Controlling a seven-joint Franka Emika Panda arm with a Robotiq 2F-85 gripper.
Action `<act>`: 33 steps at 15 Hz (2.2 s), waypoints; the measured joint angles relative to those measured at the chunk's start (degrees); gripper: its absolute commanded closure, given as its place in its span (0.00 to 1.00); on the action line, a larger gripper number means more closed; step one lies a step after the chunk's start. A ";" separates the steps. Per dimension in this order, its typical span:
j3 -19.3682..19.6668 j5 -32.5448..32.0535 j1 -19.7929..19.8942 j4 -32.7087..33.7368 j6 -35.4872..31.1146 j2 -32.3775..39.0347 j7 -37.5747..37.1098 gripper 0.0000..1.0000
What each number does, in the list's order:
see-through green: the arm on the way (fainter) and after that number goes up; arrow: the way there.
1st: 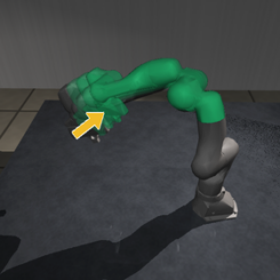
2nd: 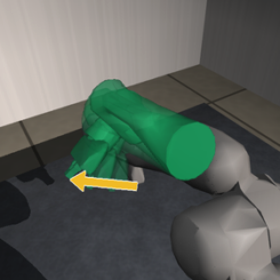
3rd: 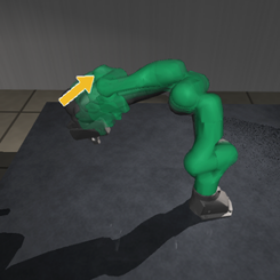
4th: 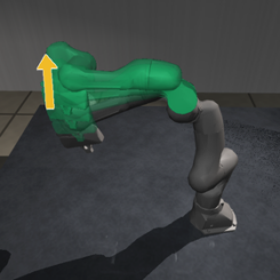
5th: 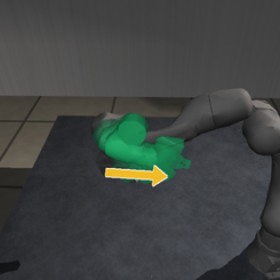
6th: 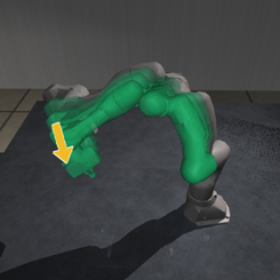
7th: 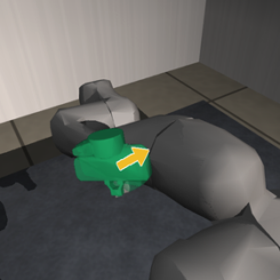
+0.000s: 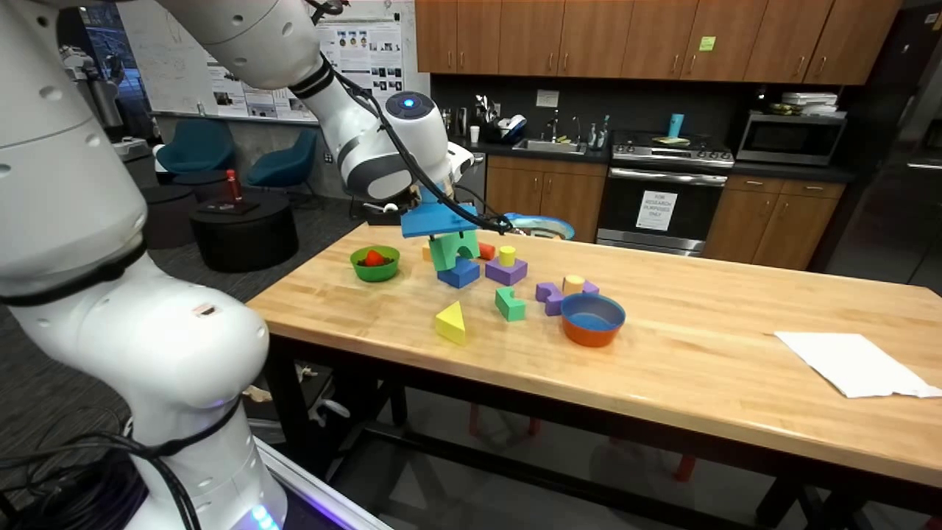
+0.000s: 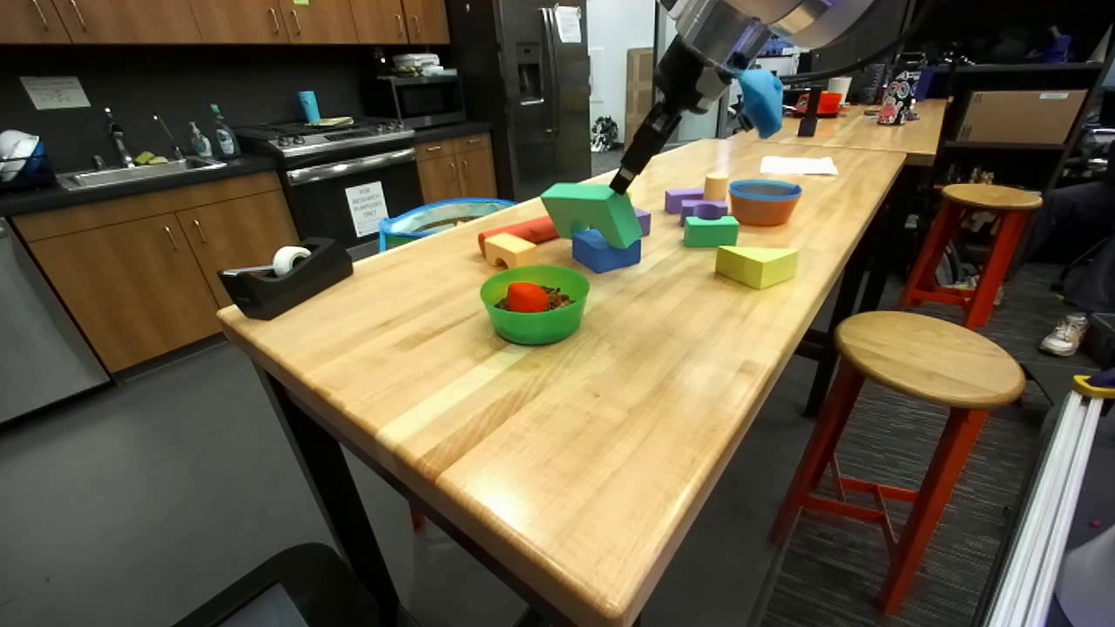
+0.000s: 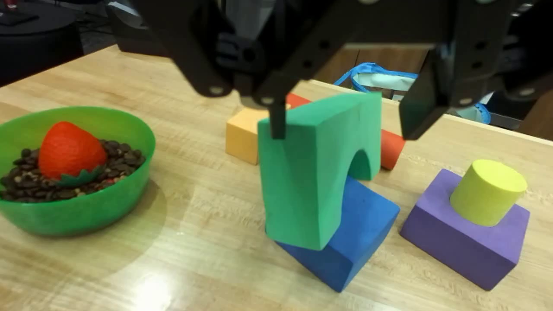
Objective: Put the blue bowl inside the orange one, put the green block on the left on top of the blue block and put the orange bowl inside the other plastic bowls
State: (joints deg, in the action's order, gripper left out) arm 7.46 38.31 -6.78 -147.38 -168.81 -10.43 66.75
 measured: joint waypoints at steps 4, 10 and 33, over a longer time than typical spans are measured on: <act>0.00 -1.38 0.69 0.91 0.47 0.96 -1.42 0.00; -0.15 -4.61 0.70 -4.33 2.53 0.01 -0.50 0.00; -6.17 -31.20 -2.27 -11.63 25.22 -6.30 2.04 0.00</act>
State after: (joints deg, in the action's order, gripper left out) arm 1.29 7.11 -9.05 -159.01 -143.59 -16.73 68.79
